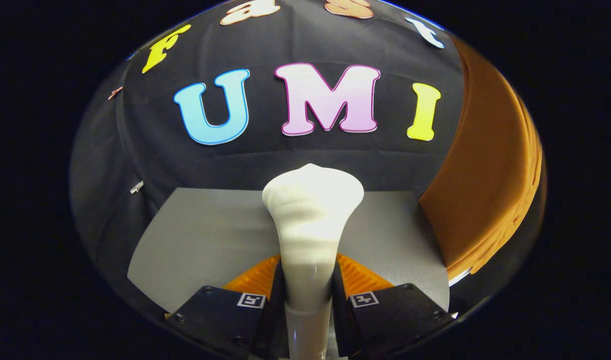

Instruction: Iron the clothes twice with a garment steamer, once on the left side and once on the right side.

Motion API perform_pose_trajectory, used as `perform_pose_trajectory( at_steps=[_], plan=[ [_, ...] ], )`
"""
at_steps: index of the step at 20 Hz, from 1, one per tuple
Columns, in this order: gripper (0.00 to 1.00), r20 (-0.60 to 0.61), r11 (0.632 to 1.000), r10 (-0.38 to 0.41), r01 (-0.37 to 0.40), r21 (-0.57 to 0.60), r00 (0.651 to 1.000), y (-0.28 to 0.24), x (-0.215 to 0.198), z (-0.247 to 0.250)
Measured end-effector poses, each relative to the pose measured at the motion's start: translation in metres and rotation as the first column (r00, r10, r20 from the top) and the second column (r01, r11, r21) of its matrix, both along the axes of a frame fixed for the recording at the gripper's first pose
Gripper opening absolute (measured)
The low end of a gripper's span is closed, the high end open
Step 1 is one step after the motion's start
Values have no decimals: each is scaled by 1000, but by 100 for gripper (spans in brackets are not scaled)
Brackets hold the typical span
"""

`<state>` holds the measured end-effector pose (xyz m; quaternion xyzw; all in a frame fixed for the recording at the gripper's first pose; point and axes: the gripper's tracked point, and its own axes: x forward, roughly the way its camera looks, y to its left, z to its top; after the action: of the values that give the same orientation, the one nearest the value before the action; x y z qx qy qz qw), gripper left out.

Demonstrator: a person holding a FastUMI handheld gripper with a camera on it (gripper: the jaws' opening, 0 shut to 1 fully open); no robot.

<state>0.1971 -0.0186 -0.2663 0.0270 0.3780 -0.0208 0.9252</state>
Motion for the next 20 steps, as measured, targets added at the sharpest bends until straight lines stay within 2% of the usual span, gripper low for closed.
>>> perform_pose_trajectory(
  at_steps=[8, 14, 20],
  plan=[
    [46, 223, 999, -27, 18, 44, 974, 8, -43, 81],
    [45, 306, 994, -79, 53, 92, 949, 16, -101, 122],
    [45, 417, 995, -93, 74, 62, 904, 20, -160, 165]
  ],
)
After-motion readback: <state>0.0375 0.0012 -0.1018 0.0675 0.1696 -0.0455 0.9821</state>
